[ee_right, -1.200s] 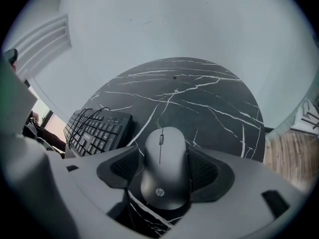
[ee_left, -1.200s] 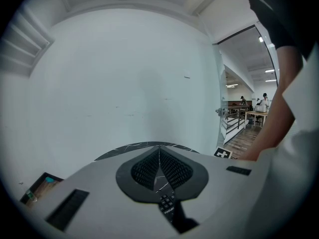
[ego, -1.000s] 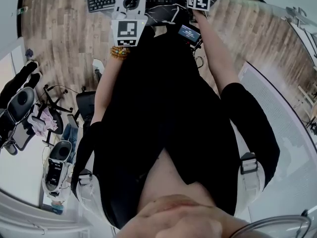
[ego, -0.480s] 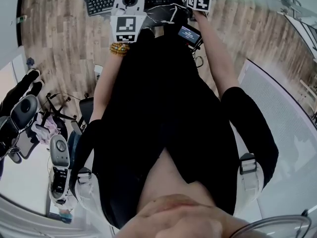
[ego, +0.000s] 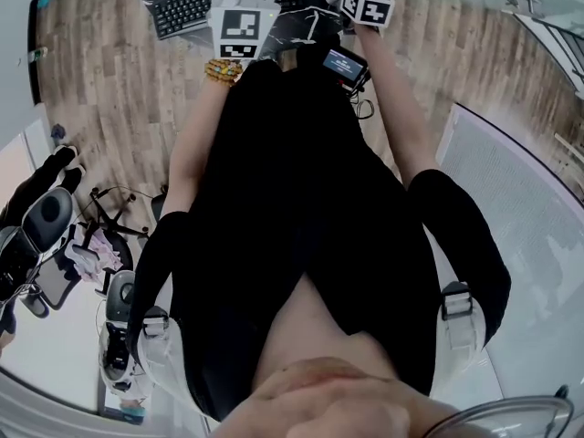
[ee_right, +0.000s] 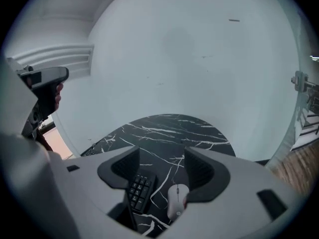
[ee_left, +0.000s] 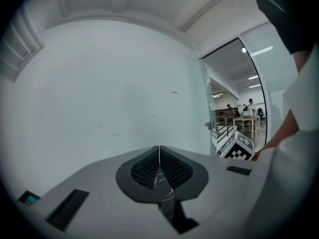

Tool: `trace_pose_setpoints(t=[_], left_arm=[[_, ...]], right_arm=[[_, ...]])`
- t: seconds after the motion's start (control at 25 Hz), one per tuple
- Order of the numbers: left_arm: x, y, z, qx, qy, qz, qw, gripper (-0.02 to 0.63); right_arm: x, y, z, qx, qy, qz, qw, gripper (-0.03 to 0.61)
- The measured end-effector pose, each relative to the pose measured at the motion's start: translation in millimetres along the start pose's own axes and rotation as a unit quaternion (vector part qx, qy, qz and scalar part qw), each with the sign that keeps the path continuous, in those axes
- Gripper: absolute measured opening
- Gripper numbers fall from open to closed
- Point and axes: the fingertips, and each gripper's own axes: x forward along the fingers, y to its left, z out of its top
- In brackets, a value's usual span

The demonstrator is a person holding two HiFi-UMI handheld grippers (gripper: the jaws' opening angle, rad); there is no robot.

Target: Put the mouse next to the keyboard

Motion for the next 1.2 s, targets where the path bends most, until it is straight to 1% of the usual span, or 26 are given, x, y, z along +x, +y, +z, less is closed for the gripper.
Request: trace_pose_setpoints(t=[0.12,0.32,0.36,0.4,0.44,0.64,0.76,0.92,1.2], left_arm=[[7,-3,9,0.001,-0.010,-0.005,0.9999,0.017],[12,-9,19,-0.006,-0.018,-0.008,0.9998,0.017],[11,-10,19,-0.011,-0.019,-0.007,0.9997,0.017],[9,-12,19,-0.015,-0.020,-0.005,0.9997,0.017],[8,-14,18,-0.017,-0.020,-0.002,0.9996,0.017],[4,-21,22,-0.012,-0.032,0.004,0.9994,0.017],[2,-21,24,-0.010,-0.038,0.006,0.9992,0.017],[-4,-24,24,-0.001,-0.049,0.011,0.9988,0.017],[-11,-25,27,0.004,-0.056,0.015,0.9983,0.017]], right_arm=[[-14,10,21,-0.006,-0.037,0.006,0.999,0.287],[-46,24,60,-0.019,-0.100,-0.001,0.995,0.281],[-55,25,68,-0.025,-0.117,-0.010,0.993,0.216],[-65,26,76,-0.032,-0.136,-0.021,0.990,0.118],[-74,28,84,-0.043,-0.153,-0.031,0.987,0.098],[-110,43,115,-0.106,-0.210,-0.053,0.971,0.067],[-125,54,127,-0.116,-0.237,-0.057,0.963,0.061],[-137,63,130,-0.132,-0.257,-0.070,0.955,0.054],[-149,72,129,-0.138,-0.273,-0.067,0.950,0.046]])
